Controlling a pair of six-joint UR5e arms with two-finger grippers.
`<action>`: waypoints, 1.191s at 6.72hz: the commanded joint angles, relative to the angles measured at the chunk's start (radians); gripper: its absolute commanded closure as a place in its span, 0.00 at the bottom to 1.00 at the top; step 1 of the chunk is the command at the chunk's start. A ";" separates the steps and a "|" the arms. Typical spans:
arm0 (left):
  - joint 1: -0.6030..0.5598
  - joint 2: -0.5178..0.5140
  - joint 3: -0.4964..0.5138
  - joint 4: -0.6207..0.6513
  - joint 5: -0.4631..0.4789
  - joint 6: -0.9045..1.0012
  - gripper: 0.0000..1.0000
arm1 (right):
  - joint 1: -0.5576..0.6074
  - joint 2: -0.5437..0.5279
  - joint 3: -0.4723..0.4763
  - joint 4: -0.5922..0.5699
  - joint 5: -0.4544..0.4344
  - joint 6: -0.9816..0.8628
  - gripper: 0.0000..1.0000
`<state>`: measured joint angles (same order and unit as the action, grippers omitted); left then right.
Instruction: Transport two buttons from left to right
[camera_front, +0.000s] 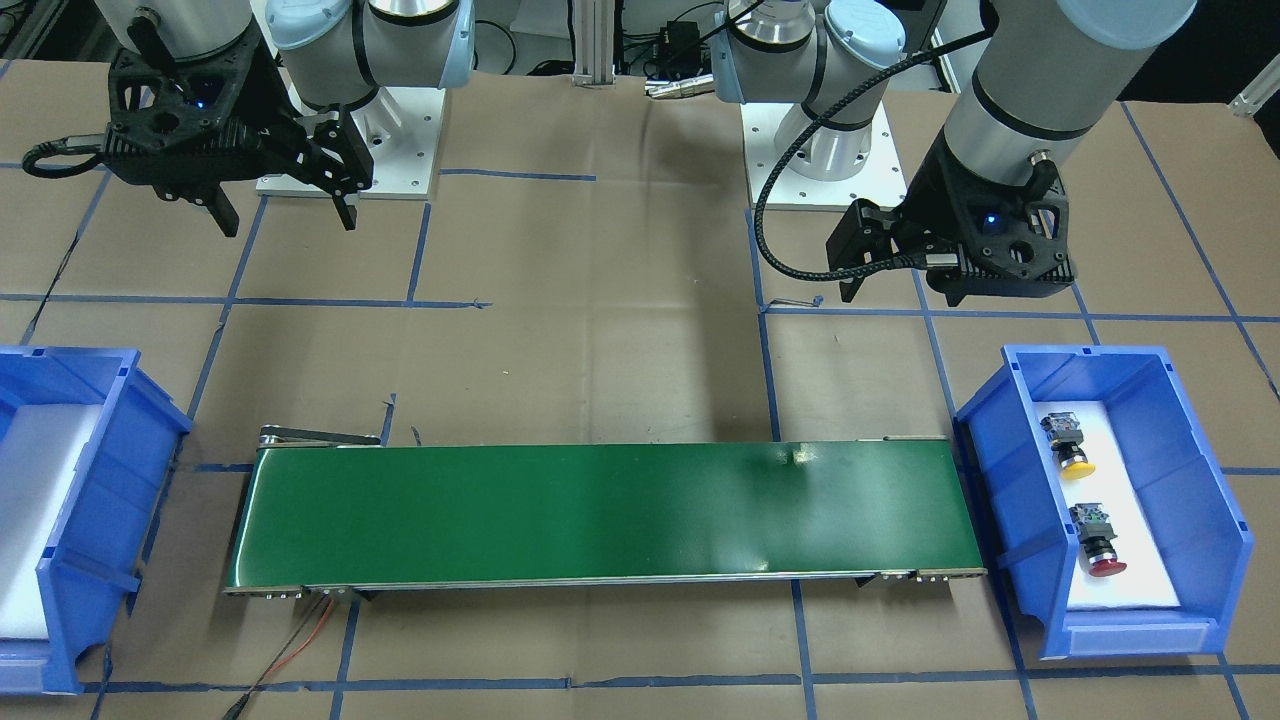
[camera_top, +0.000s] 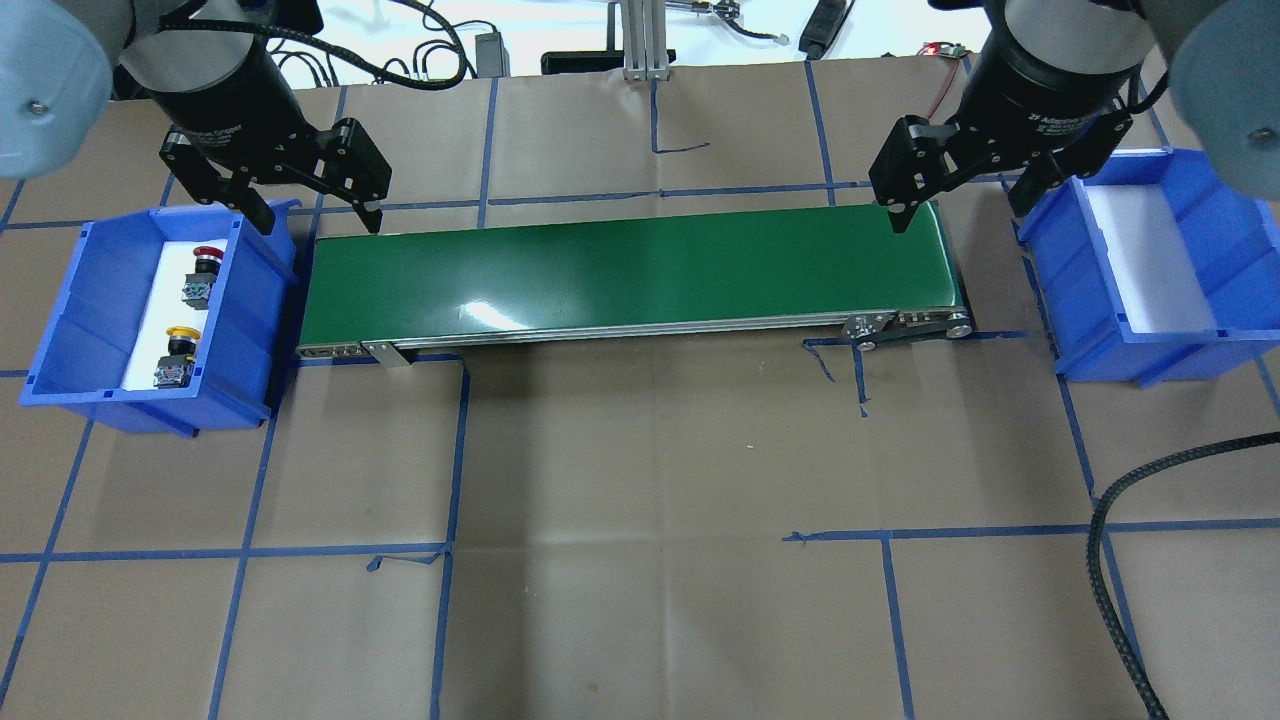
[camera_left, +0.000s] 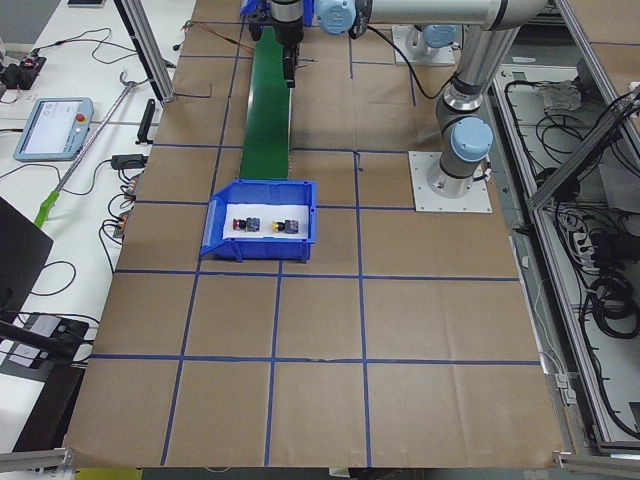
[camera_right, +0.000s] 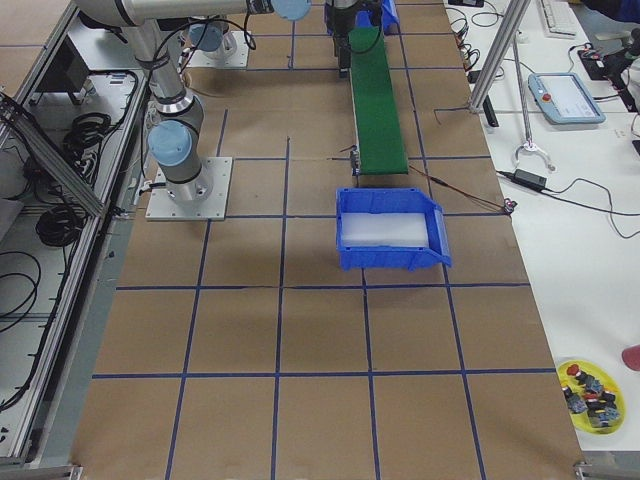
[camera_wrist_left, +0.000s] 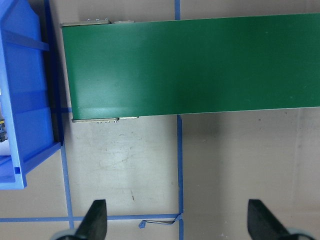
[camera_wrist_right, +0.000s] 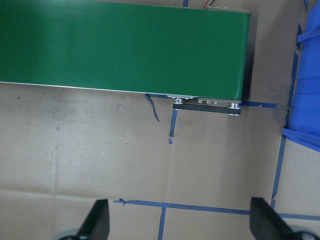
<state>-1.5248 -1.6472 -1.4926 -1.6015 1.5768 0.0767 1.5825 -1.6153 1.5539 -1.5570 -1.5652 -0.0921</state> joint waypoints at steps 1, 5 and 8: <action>0.000 -0.002 0.000 0.000 0.000 0.000 0.00 | 0.002 -0.002 0.000 0.002 0.001 -0.001 0.00; 0.000 -0.002 -0.001 0.000 -0.001 0.000 0.00 | 0.005 0.002 0.009 -0.006 0.002 0.005 0.00; 0.006 -0.005 -0.005 0.000 -0.003 0.008 0.00 | 0.004 0.012 0.012 -0.018 0.004 0.003 0.00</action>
<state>-1.5223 -1.6497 -1.4963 -1.6015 1.5753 0.0794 1.5864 -1.6019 1.5661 -1.5732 -1.5667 -0.0894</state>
